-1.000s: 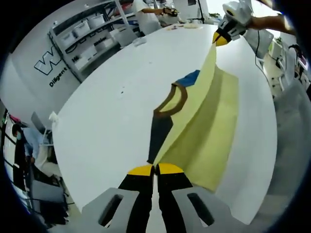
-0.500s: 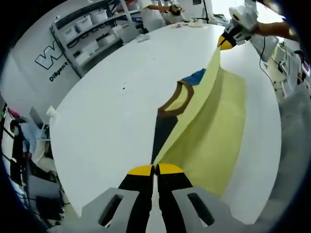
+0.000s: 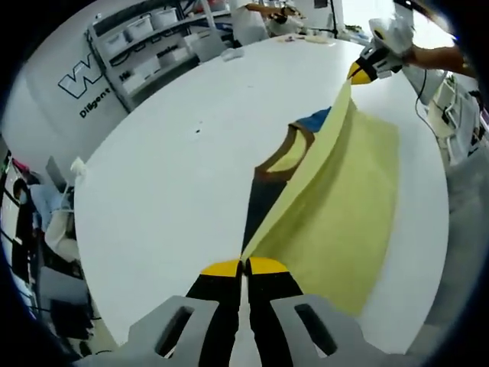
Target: Fold the garment on the visible template until the final outline fits inside the template.
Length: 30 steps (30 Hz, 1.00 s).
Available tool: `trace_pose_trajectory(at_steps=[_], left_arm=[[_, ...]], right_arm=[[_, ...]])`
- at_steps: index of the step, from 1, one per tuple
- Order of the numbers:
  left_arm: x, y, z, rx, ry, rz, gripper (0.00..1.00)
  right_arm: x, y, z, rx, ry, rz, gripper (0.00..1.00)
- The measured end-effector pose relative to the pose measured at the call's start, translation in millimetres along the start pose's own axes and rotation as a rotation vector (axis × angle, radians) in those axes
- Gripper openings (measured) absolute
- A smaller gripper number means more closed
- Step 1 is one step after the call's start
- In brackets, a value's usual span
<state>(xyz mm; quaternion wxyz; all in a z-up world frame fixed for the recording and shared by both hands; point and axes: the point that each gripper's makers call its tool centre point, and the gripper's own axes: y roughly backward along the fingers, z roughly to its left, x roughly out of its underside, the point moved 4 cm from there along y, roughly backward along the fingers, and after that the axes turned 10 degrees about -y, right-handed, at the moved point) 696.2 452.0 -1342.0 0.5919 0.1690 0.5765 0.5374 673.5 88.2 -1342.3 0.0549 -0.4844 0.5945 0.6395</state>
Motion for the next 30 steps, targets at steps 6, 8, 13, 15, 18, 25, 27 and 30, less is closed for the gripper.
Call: trace_pose_trajectory(at_steps=[6, 8, 13, 15, 18, 25, 27, 30], left_arm=[[2.2, -9.1, 2.3, 0.002, 0.017, 0.006, 0.01], [2.5, -12.0, 2.9, 0.002, 0.007, 0.01, 0.01], [5.0, -18.3, 5.2, 0.005, 0.006, 0.009, 0.01], [5.0, -20.2, 5.7, 0.001, 0.006, 0.01, 0.01], [5.4, -23.5, 6.2, 0.001, 0.006, 0.013, 0.01], [8.0, -31.6, 6.9, -0.003, 0.003, 0.026, 0.01], [8.0, -34.1, 8.8, -0.019, -0.036, 0.029, 0.01], [8.6, -39.1, 7.7, -0.016, -0.042, 0.04, 0.01]], right_arm=[[2.0, -11.7, -2.7, 0.004, -0.007, 0.004, 0.0], [3.5, -15.1, -3.5, 0.006, -0.01, 0.005, 0.0], [6.8, -21.4, -5.7, 0.005, -0.012, 0.007, 0.0], [7.5, -21.3, -5.3, 0.004, -0.015, 0.009, 0.0], [8.1, -22.3, -3.7, 0.005, -0.013, 0.012, 0.0], [9.1, -30.1, -2.1, 0.006, -0.005, 0.02, 0.0], [9.3, -33.6, -2.5, 0.004, -0.003, 0.021, 0.0], [9.9, -39.0, -4.8, 0.004, -0.006, 0.025, 0.0]])
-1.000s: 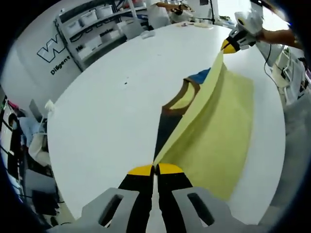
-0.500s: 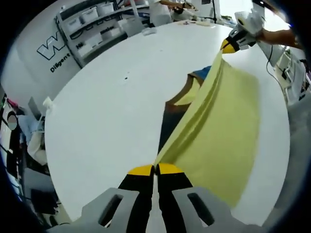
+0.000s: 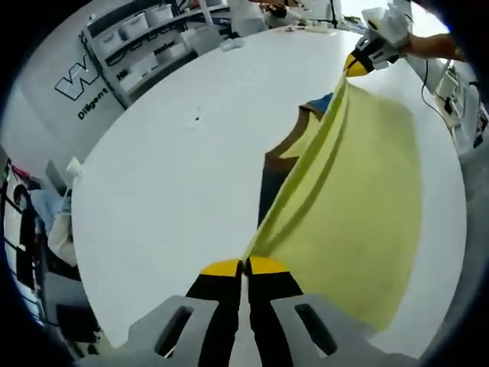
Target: Fold the garment on the visible template until the final outline fits inside the template.
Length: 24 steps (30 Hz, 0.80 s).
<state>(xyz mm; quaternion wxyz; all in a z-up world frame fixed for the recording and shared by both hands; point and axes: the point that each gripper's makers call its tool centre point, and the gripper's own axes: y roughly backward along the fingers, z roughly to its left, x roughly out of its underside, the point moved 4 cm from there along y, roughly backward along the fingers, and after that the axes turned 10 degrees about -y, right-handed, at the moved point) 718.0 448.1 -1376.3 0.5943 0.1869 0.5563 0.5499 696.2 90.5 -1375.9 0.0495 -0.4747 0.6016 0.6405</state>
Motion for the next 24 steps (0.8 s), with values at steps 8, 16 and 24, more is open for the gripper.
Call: trace_pose_trajectory(at_steps=[8, 16, 24], left_arm=[[2.6, -10.5, 3.1, -0.001, 0.013, 0.015, 0.01], [5.0, -16.8, -1.0, 0.013, 0.047, 0.034, 0.02], [5.1, -18.0, 9.5, -0.048, 0.002, 0.02, 0.12]], right_arm=[[6.4, -11.1, -0.7, -0.01, -0.003, 0.018, 0.0], [9.8, -16.2, -0.7, -0.021, 0.053, 0.038, 0.0], [14.2, -13.0, -7.4, 0.002, 0.048, 0.023, 0.15]])
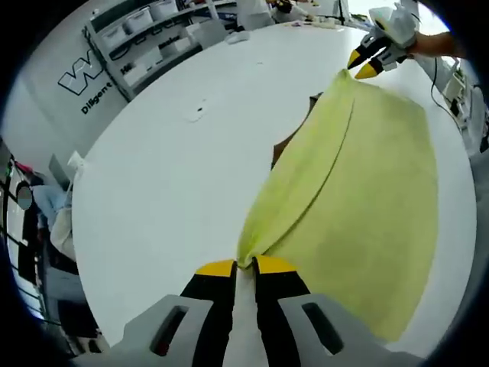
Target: Fold the garment on the visible template until the final outline fits inside the template.
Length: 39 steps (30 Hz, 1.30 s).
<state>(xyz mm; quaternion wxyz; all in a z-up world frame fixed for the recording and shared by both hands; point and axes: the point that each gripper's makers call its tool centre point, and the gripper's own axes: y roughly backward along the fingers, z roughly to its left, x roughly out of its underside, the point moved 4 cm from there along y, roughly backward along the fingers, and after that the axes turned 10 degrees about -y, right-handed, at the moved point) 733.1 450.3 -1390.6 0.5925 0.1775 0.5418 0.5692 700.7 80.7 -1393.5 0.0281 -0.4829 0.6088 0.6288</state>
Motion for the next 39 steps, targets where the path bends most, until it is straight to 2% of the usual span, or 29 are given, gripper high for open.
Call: trace_pose_trajectory(at_steps=[3, 6, 15, 18, 23, 26, 35, 38, 39], left_arm=[[0.8, 1.1, 5.0, -0.033, -0.007, -0.009, 0.27], [0.3, 4.9, 6.8, -0.051, 0.006, -0.023, 0.34], [2.3, 6.9, -5.7, -0.021, 0.01, -0.04, 0.32], [0.5, 10.7, -16.9, 0.003, 0.026, -0.06, 0.32], [4.0, 14.1, -39.1, 0.06, -0.015, -0.081, 0.4], [9.8, 14.3, -50.9, 0.088, -0.002, -0.085, 0.46], [13.3, 25.5, -50.7, 0.055, 0.022, -0.098, 0.48], [8.3, 29.4, -59.4, 0.065, 0.024, -0.118, 0.49], [7.3, 29.8, -65.0, 0.071, 0.0, -0.117, 0.49]], right_arm=[[1.6, 0.7, 0.1, -0.002, -0.015, -0.005, 0.2], [3.5, 1.3, 2.7, -0.01, -0.024, -0.005, 0.22], [5.7, 1.5, 16.0, -0.05, -0.033, -0.014, 0.23], [7.4, 4.5, 22.9, -0.07, -0.036, -0.012, 0.23], [14.8, 6.4, 32.7, -0.102, -0.017, -0.007, 0.23], [21.4, 5.5, 34.1, -0.121, -0.03, 0.001, 0.22], [28.5, 18.9, 37.0, -0.131, -0.007, 0.014, 0.18], [32.5, 24.0, 42.1, -0.141, -0.001, 0.013, 0.18], [34.1, 24.9, 43.7, -0.145, 0.002, 0.013, 0.18]])
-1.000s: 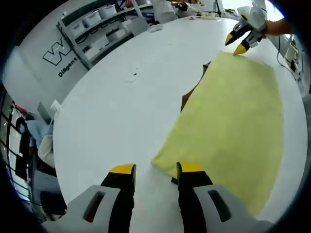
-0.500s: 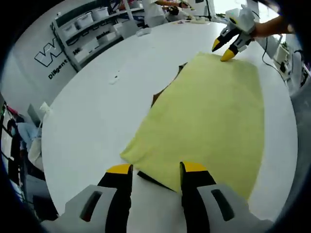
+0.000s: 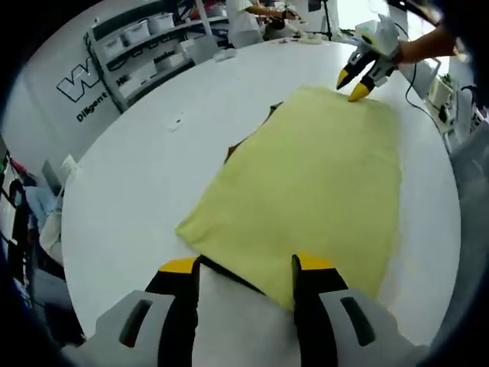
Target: Fold the garment on the visible template until the final outline fits inside the template.
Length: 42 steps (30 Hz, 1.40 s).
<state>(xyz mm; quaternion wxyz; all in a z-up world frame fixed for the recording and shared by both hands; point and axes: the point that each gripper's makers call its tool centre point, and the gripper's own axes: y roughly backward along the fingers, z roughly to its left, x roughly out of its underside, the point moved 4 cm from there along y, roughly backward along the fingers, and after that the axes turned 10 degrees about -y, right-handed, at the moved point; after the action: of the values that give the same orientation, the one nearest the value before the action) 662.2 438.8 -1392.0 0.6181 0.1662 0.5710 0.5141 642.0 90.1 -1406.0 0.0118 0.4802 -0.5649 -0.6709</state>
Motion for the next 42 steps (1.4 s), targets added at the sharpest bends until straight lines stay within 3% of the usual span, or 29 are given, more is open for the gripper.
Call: trace_pose_trajectory(at_steps=[15, 20, 22, 30, 35, 42], left_arm=[[-10.5, 10.4, -39.2, 0.033, -0.059, -0.052, 0.5], [-12.1, 12.7, -46.3, 0.042, -0.03, -0.086, 0.52], [-13.4, 12.2, -50.7, 0.052, 0.03, -0.118, 0.54], [-20.1, 8.4, -62.6, 0.051, 0.068, -0.155, 0.63], [-24.7, 1.6, -69.1, 0.055, 0.088, -0.15, 0.65], [-32.7, -8.6, -72.7, 0.035, 0.208, -0.153, 0.74]], right_arm=[[4.7, 13.4, 27.2, -0.066, -0.024, -0.01, 0.17], [5.5, 14.7, 43.4, -0.105, -0.03, -0.023, 0.23], [6.4, 14.0, 48.8, -0.116, -0.039, -0.025, 0.25], [9.2, 11.3, 61.6, -0.128, -0.083, -0.03, 0.33], [9.5, 11.6, 62.4, -0.131, -0.091, -0.034, 0.34], [10.3, 7.7, 66.4, -0.132, -0.1, -0.028, 0.36]])
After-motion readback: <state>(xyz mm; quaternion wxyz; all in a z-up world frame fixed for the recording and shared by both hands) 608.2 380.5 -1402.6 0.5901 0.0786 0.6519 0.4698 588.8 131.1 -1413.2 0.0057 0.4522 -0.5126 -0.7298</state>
